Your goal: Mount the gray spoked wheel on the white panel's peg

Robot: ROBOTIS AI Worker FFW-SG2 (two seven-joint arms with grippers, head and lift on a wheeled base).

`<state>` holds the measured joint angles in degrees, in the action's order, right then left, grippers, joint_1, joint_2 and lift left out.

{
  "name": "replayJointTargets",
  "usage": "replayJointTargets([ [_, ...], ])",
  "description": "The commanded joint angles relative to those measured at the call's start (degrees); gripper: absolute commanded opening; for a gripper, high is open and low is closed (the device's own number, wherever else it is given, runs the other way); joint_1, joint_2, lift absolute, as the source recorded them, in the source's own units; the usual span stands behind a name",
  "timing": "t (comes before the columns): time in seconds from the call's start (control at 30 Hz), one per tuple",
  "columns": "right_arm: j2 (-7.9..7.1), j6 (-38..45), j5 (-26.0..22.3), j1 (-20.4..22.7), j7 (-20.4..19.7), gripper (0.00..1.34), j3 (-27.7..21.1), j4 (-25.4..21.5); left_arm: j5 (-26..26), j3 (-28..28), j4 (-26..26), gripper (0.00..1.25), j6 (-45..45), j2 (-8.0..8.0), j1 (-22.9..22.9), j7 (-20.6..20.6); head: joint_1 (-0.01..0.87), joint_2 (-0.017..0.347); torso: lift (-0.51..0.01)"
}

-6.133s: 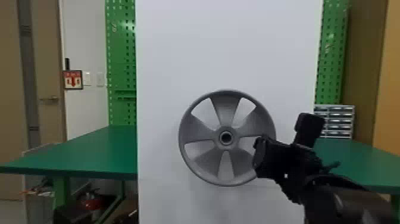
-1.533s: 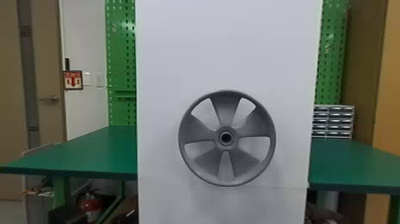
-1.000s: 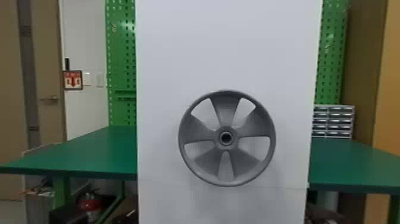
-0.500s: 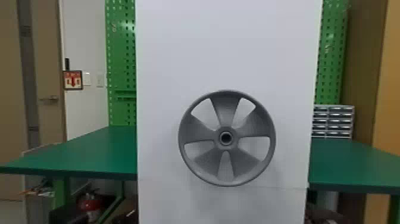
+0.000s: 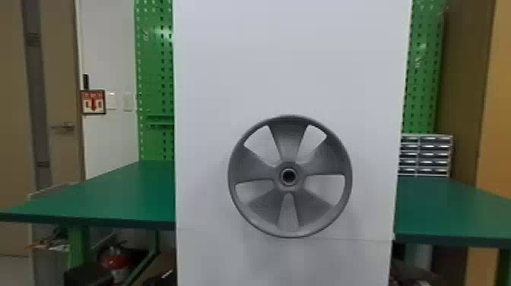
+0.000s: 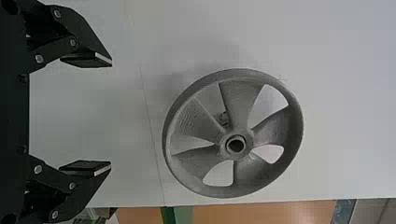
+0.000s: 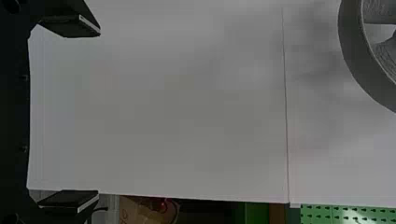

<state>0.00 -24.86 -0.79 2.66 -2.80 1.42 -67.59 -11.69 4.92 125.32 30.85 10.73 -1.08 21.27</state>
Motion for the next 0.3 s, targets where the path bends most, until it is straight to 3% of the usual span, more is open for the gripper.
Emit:
replayJointTargets([
  [0.0, 0.05, 0.25, 0.00, 0.06, -0.01, 1.26, 0.07, 0.00, -0.09, -0.09, -0.07, 0.78, 0.00, 0.00, 0.02, 0.08, 0.123, -0.008, -0.408],
  [0.27, 0.05, 0.69, 0.00, -0.11, -0.01, 1.26, 0.07, 0.00, -0.18, -0.09, -0.16, 0.78, 0.00, 0.08, 0.02, -0.01, 0.123, -0.008, -0.408],
])
